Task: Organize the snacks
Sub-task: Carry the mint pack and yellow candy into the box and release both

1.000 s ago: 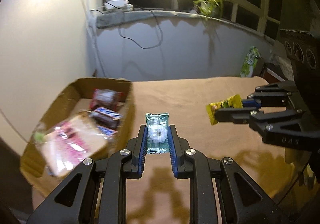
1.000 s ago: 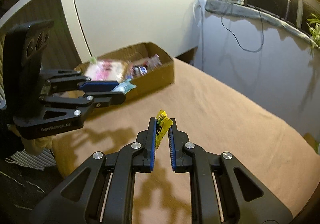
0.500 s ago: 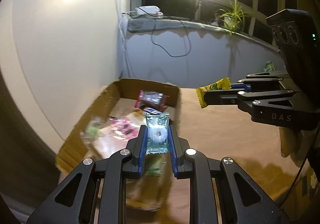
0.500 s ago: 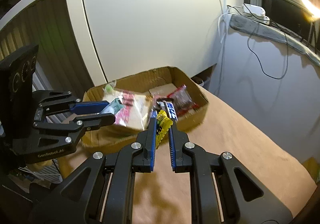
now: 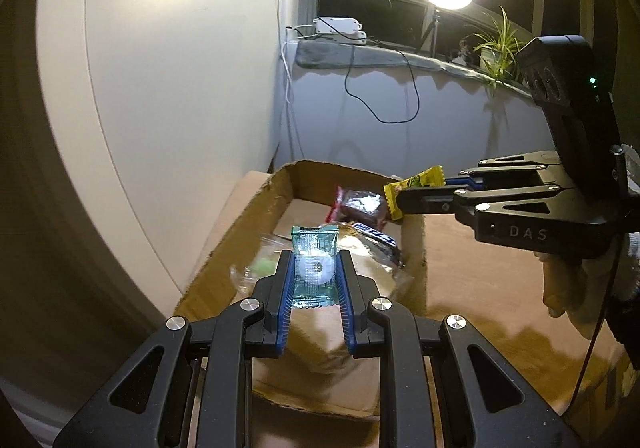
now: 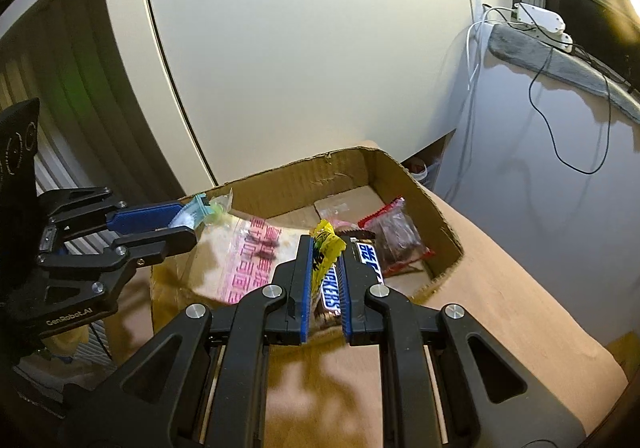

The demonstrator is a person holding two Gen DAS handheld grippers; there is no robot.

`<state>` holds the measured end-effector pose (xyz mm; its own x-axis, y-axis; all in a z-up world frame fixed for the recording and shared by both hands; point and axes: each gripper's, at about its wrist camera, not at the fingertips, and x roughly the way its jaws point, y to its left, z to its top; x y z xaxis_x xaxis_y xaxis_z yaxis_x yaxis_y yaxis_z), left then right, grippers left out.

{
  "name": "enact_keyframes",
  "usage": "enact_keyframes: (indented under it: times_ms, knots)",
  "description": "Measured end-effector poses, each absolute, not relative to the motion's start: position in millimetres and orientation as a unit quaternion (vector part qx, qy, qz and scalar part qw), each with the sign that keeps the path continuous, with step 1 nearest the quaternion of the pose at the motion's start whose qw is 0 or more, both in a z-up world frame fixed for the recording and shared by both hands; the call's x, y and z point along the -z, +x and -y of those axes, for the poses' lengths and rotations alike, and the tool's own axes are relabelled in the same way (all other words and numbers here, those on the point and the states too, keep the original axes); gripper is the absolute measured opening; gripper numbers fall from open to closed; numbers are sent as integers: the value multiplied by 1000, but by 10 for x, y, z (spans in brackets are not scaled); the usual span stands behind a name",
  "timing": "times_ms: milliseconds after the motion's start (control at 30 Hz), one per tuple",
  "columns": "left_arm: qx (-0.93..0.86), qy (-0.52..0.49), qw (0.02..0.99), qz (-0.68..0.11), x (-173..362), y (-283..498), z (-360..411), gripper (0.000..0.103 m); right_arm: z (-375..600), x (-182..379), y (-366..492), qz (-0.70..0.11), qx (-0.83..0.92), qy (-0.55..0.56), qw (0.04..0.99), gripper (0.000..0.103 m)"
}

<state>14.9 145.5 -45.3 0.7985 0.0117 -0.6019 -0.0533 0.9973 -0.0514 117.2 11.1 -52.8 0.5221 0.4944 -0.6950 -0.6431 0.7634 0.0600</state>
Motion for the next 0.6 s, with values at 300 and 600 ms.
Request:
enact_keyframes:
  times_ms: [300,600]
  knots:
    - [-26,-44,948,-314,451,139,-1610,19,-219,579,1310,-369,-328,-96,864,12]
    - [-30,-44,947,-315,450,148,-1631,19,-234,599,1390,-376,-323,-93,864,12]
